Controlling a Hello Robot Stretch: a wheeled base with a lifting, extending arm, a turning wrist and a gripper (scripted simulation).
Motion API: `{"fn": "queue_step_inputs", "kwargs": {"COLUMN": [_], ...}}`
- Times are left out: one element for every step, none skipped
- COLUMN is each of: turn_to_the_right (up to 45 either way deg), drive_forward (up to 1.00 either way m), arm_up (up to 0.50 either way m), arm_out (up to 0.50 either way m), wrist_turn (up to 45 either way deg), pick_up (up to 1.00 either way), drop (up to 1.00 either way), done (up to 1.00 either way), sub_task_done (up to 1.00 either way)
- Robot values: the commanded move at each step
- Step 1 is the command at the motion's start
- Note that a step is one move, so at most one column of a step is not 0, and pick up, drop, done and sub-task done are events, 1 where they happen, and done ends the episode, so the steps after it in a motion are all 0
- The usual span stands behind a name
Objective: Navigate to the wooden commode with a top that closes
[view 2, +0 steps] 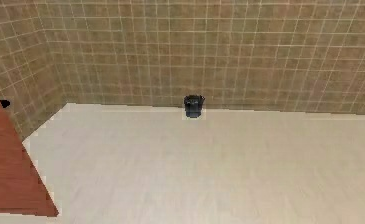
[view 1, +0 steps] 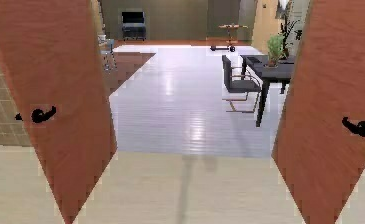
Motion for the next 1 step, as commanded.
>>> {"fn": "queue_step_inputs", "kwargs": {"turn_to_the_right": [0.0], "drive_forward": [1.00], "arm_up": [0.00], "arm_out": [0.00], "wrist_turn": [0.0], "pick_up": [0.00], "drop": [0.00], "done": [0.00], "sub_task_done": [0.00]}}
